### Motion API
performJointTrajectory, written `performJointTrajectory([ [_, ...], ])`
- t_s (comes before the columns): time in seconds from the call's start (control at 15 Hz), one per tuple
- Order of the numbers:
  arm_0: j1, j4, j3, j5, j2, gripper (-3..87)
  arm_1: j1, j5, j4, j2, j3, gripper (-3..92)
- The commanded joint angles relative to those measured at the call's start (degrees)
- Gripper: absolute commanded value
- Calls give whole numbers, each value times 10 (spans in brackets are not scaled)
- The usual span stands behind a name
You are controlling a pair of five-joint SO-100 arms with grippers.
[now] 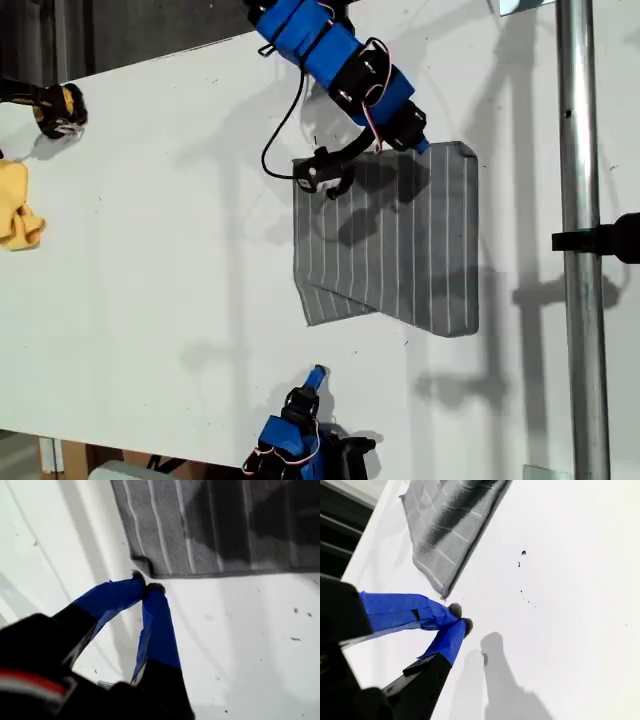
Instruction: Grasp corners of a towel and fold twice.
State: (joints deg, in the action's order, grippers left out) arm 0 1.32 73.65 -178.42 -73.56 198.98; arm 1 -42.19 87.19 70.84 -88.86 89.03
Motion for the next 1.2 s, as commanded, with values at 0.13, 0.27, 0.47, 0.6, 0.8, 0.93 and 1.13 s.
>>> performJointTrajectory([
  [0.13,18,3,-4,-1,3,-15,-46,22,-108,21,-17,154],
  [0.27,13,3,-4,-2,3,-15,-63,47,-105,40,-25,288],
  [0.47,12,4,-4,-5,3,-15,-75,63,-49,40,-57,317],
  [0.6,10,4,-4,-7,3,-15,-76,68,-18,33,-71,334],
  [0.8,-4,4,-4,-17,3,-15,-77,76,8,36,-87,343],
  [0.93,-4,4,-4,-18,3,-15,-70,77,8,70,-92,343],
  [1.13,-6,4,-4,-20,3,-15,-58,76,6,134,-106,346],
])
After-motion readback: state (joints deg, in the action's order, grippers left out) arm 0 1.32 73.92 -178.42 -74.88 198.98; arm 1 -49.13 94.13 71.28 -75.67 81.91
